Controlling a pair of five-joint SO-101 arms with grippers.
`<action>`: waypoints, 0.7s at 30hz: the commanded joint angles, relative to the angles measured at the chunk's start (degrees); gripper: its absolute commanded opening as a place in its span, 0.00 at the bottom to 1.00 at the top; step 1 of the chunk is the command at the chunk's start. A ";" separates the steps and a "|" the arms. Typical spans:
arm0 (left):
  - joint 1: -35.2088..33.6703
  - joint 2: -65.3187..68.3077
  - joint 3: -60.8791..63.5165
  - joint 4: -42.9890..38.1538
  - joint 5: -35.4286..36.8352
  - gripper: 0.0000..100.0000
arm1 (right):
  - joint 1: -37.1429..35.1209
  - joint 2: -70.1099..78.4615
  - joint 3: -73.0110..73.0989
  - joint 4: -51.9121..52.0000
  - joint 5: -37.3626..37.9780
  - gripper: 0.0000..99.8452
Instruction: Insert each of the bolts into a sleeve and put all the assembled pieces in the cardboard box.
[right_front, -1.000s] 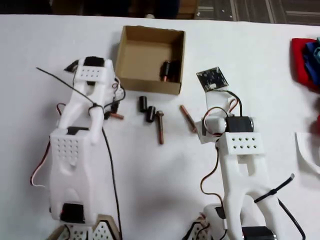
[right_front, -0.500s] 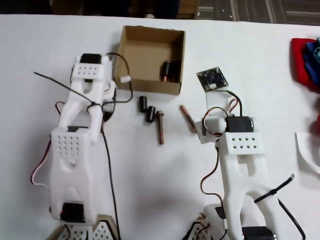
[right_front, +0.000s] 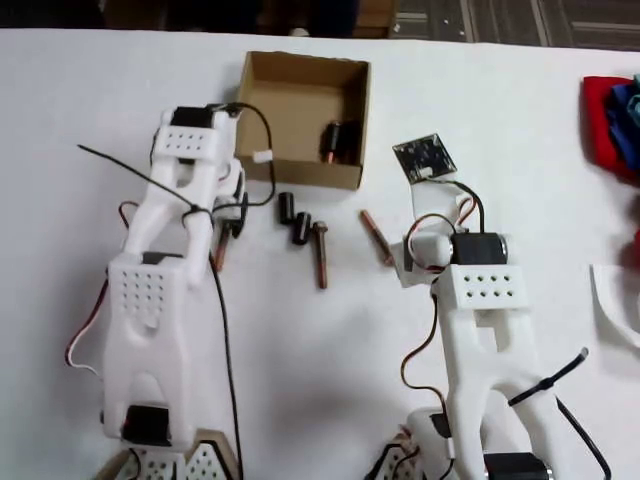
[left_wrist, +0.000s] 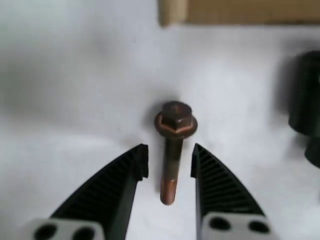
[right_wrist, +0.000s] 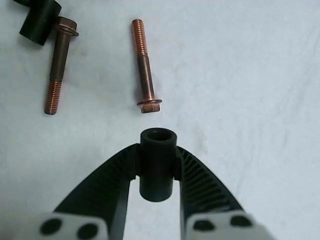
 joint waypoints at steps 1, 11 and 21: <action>0.70 -0.62 -1.98 -1.93 0.53 0.16 | 0.40 -2.42 -0.70 -0.22 0.09 0.02; 0.79 0.62 -1.80 -4.75 0.26 0.16 | 0.40 -2.42 -0.70 -0.22 0.09 0.02; 0.79 6.33 -3.65 -1.76 0.44 0.14 | 0.40 -2.42 -0.70 -0.22 0.09 0.02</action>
